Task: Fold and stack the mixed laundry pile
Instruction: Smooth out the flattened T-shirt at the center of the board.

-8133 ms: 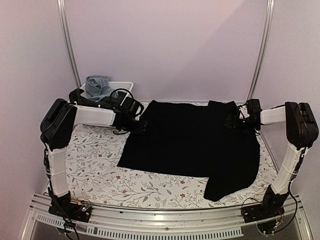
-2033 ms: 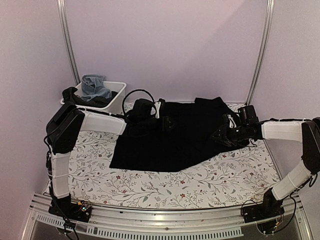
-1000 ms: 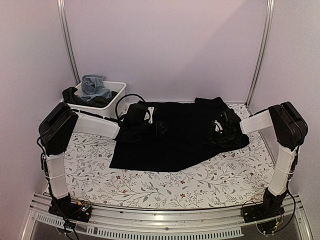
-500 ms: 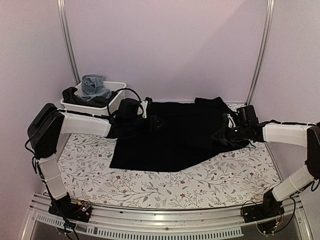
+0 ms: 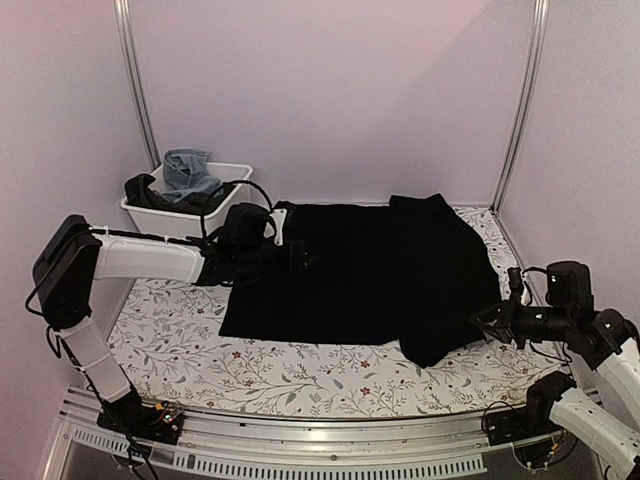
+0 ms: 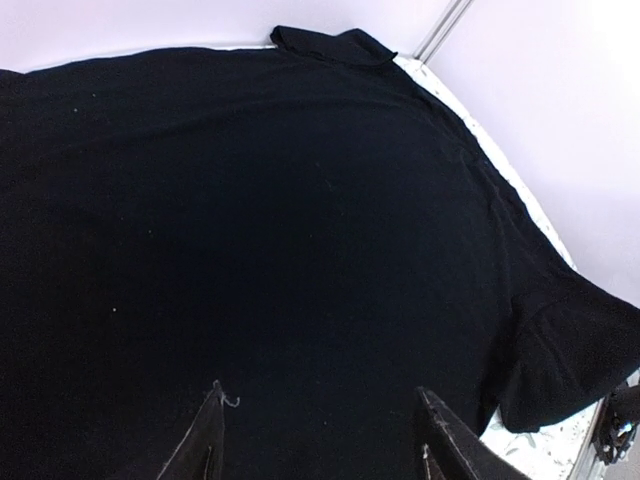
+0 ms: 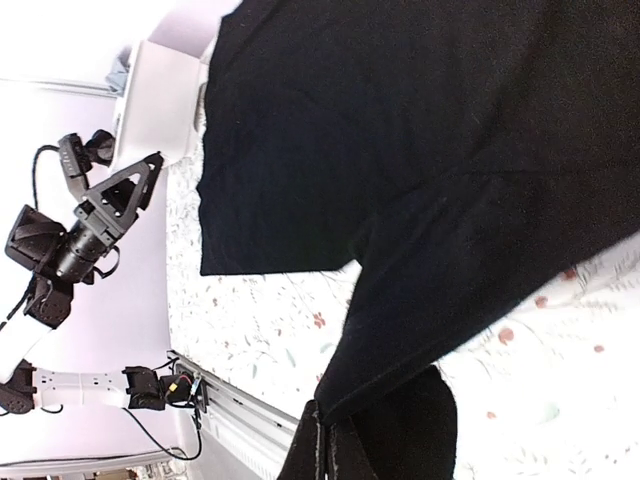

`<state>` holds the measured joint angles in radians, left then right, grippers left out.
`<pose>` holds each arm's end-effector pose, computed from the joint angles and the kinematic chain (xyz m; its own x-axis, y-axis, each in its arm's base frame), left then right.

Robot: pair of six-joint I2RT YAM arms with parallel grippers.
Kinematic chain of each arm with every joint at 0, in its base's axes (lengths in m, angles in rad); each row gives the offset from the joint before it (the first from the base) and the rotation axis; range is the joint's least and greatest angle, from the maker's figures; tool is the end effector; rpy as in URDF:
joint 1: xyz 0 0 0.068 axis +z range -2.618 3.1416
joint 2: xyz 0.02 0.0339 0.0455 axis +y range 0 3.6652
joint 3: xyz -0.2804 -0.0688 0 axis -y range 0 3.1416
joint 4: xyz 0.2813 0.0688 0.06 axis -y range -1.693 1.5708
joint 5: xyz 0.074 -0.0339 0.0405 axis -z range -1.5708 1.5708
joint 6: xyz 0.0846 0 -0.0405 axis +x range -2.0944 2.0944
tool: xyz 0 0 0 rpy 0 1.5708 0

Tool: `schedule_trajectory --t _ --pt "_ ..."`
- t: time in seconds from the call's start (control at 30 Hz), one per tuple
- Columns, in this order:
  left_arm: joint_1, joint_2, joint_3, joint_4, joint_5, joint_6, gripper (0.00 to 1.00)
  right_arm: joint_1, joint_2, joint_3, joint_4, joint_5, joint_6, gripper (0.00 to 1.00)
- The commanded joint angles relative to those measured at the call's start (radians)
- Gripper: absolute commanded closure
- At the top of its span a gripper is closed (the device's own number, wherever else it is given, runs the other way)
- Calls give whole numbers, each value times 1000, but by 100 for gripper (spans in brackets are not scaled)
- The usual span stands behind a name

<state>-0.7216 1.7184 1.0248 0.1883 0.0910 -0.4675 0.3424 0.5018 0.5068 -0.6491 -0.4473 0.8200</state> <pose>0.3360 -0.3059 0.1805 -0.6478 -0.0278 -0.7613 0.4768 0.7646 -0.4336 0.1529 0.0933 0.2195 -0.8454 0.3985 -0.3556 -0.0152 0.6476 0.7618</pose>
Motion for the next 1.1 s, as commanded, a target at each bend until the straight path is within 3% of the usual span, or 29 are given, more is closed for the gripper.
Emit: schedule_trajectory --t 0.0,0.1,0.2,0.23,0.33,0.4,0.43,0.57,0.7,0.77,0.97,1.07 --pt "-32 -31 -31 -58 -40 13 37 6 -96 -64 -242 16 114 100" --pt "-36 -54 -58 -91 -62 -8 37 6 -166 -59 -345 13 171 100" --pt "-37 -87 -96 -113 -87 -23 36 7 -225 -33 -408 14 198 85" --pt "-36 -101 -105 -122 -88 -27 36 6 -230 -25 -416 10 195 75" --pt "-34 -133 -119 -161 -129 -45 33 6 -196 26 -420 72 159 22" --pt "-26 -157 -126 -184 -139 -64 32 5 -150 29 -358 98 146 3" --pt "-17 -171 -133 -222 -136 -76 32 3 -120 21 -312 102 139 1" --pt "42 -259 -178 -267 -113 -148 31 3 -9 47 -226 218 148 1" --pt "111 -360 -246 -305 -111 -241 32 4 84 118 -291 430 185 2" --pt "137 -386 -271 -325 -112 -272 32 3 124 123 -311 496 229 9" --pt "188 -361 -260 -424 -164 -336 31 3 327 84 -273 475 255 39" --pt "209 -333 -250 -455 -168 -359 31 2 382 73 -246 501 253 43"
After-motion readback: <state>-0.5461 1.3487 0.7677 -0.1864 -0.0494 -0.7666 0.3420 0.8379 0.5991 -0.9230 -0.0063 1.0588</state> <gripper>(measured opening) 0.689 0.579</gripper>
